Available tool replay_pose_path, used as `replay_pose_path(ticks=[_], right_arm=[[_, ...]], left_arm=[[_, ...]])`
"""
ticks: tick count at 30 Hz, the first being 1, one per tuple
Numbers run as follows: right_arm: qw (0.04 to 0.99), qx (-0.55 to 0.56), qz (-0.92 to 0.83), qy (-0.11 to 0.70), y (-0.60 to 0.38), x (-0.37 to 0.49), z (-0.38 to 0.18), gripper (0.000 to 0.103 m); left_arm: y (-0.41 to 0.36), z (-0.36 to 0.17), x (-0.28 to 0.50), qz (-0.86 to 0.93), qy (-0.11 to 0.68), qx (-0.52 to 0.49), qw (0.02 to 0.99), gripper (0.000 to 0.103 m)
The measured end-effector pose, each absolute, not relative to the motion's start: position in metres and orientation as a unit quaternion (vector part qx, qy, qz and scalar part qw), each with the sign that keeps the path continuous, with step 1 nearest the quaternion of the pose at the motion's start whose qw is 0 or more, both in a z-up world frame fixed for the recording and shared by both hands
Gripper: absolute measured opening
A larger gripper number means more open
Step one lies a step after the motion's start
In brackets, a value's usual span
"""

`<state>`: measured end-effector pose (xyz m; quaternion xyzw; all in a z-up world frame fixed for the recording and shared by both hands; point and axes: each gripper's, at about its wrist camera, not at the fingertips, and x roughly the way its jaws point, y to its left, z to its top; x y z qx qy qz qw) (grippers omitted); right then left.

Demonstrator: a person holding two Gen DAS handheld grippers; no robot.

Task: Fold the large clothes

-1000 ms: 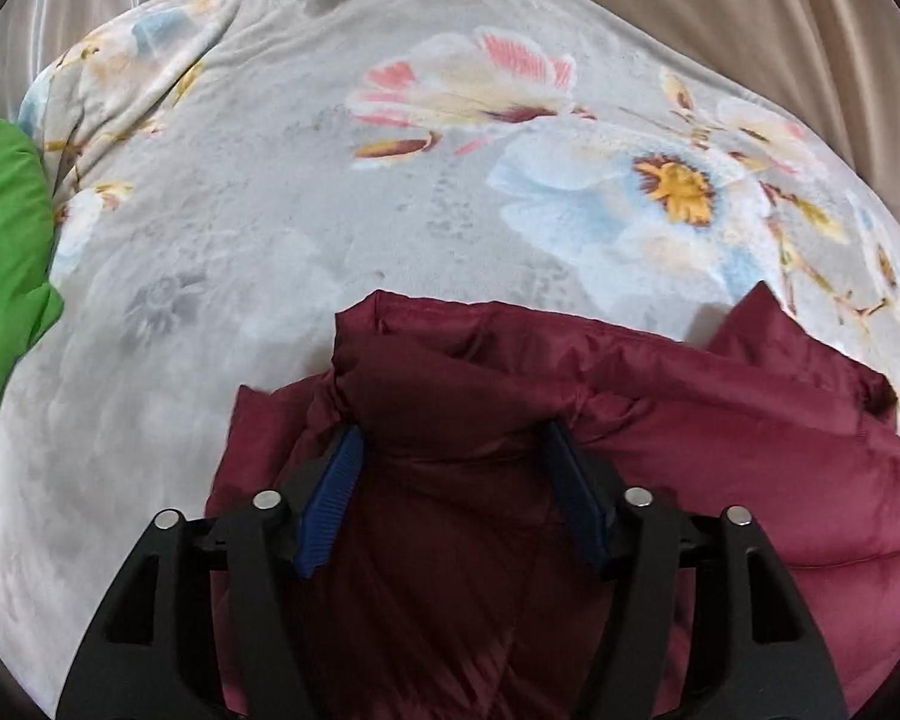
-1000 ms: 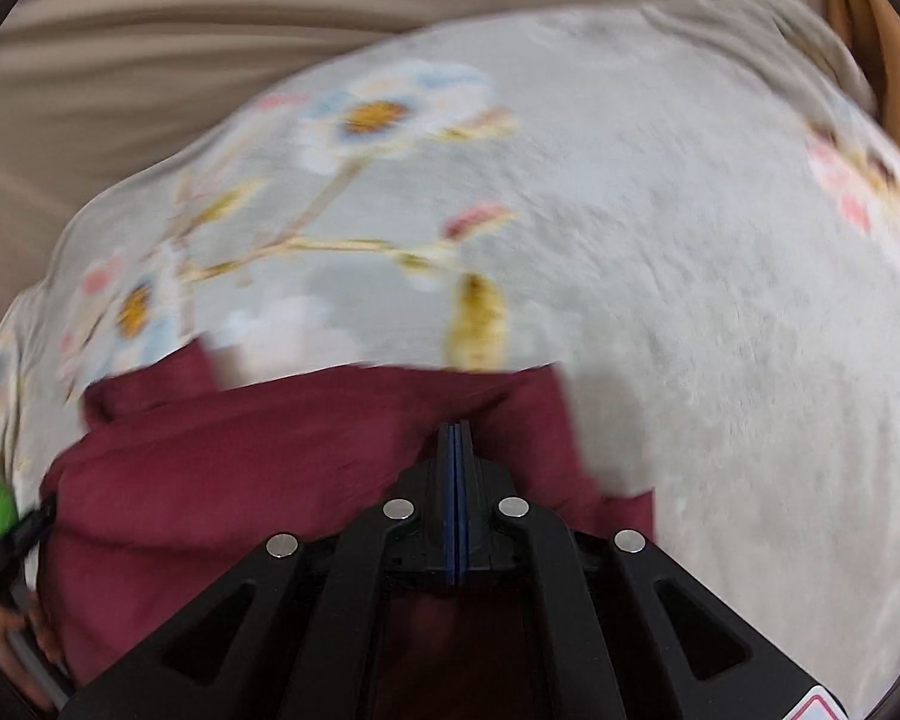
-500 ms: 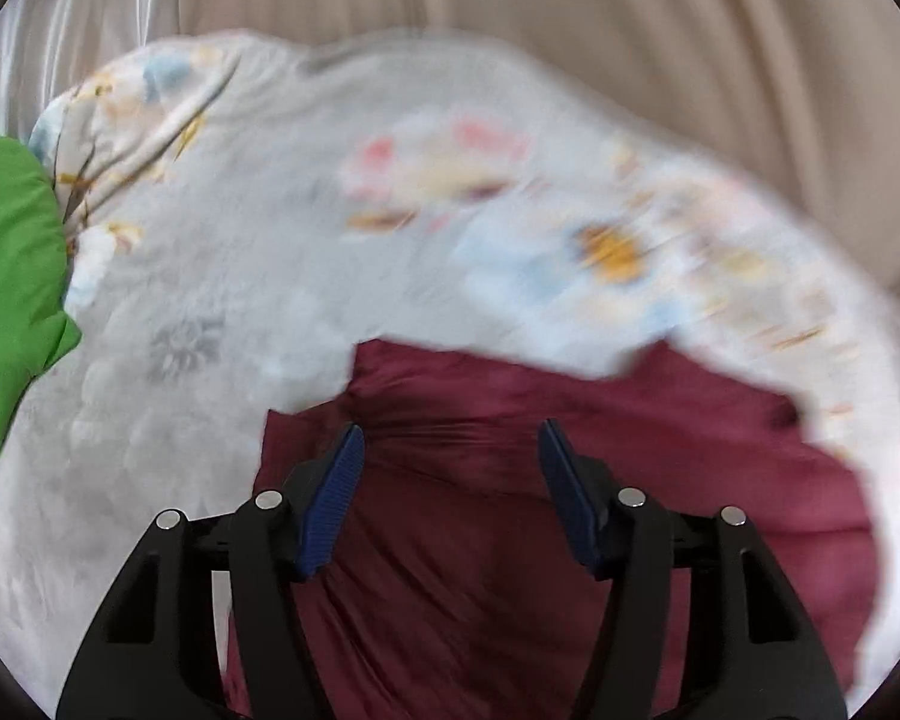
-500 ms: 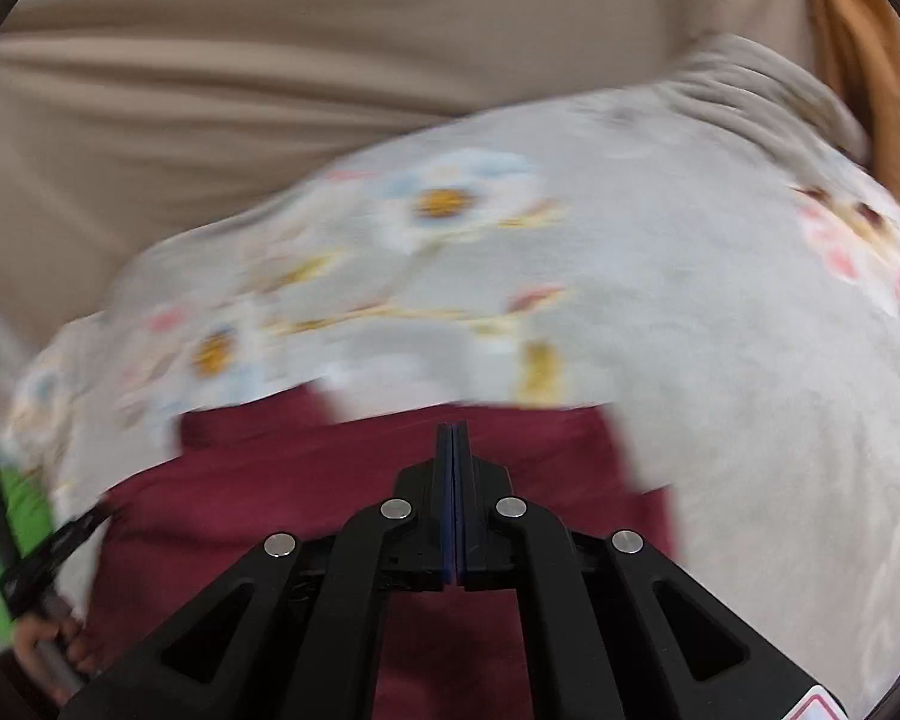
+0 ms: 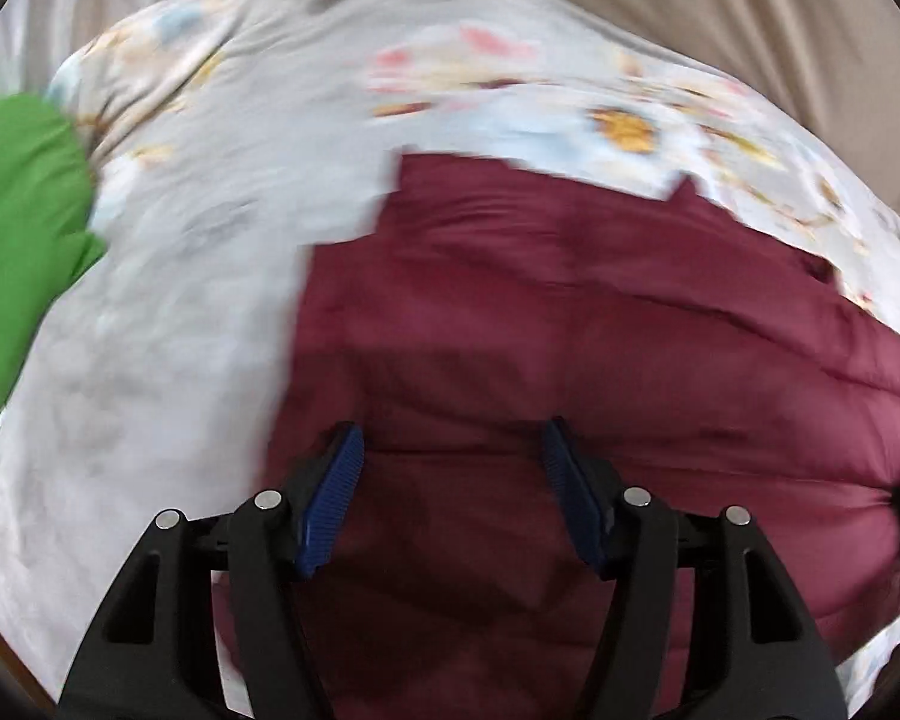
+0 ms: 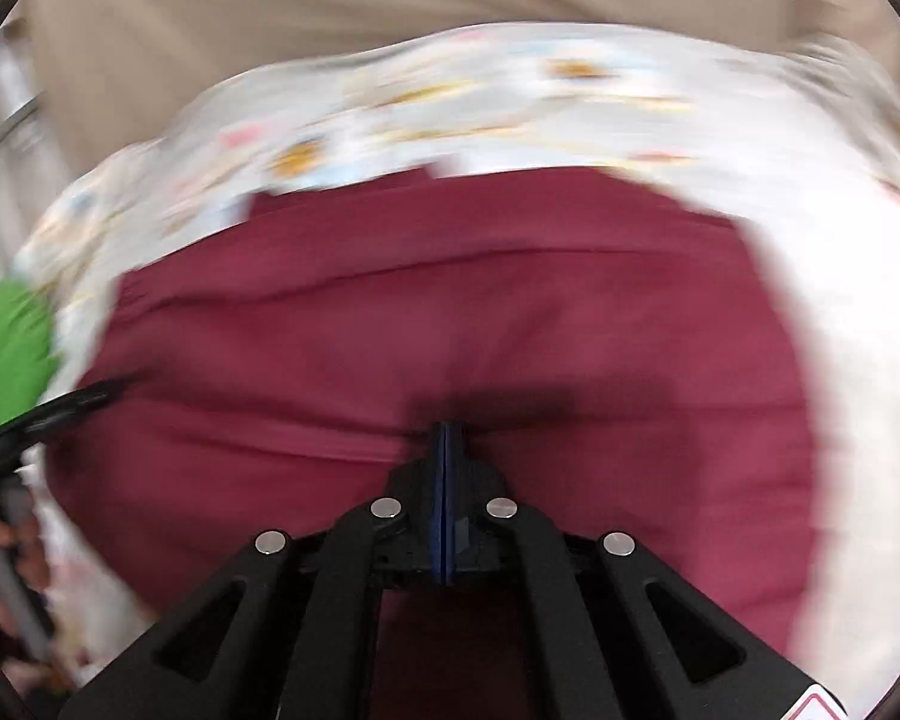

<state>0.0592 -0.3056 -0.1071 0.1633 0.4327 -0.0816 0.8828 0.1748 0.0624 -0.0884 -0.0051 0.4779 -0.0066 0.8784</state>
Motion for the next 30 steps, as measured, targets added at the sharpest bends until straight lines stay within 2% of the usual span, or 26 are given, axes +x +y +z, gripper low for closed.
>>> replay_pose_path(ticks=[2, 4, 6, 11, 16, 22, 30], right_arm=[[0.872, 0.167, -0.133, 0.440, -0.337, 0.042, -0.116, 0.000], [0.859, 0.183, -0.171, 0.446, -0.363, 0.031, -0.121, 0.000], [0.847, 0.216, -0.195, 0.445, -0.372, 0.028, -0.115, 0.001], [0.883, 0.206, -0.114, 0.406, -0.322, 0.085, -0.062, 0.001], [0.878, 0.207, -0.072, 0.425, -0.286, 0.151, -0.081, 0.001], [0.867, 0.215, -0.083, 0.441, -0.289, 0.175, -0.123, 0.000], [0.891, 0.183, -0.091, 0.406, -0.281, 0.175, -0.141, 0.000]], left_arm=[[0.080, -0.094, 0.178, 0.039, 0.485, 0.017, 0.873, 0.062], [0.098, -0.095, 0.180, 0.046, 0.487, -0.002, 0.872, 0.063], [0.102, -0.088, 0.184, 0.045, 0.498, -0.027, 0.866, 0.058], [0.052, -0.050, 0.201, -0.010, 0.461, -0.028, 0.887, 0.057], [0.002, -0.075, 0.240, -0.010, 0.473, 0.019, 0.881, 0.058], [0.000, -0.103, 0.256, 0.011, 0.464, 0.037, 0.885, 0.074], [-0.010, -0.116, 0.258, 0.020, 0.451, 0.057, 0.891, 0.081]])
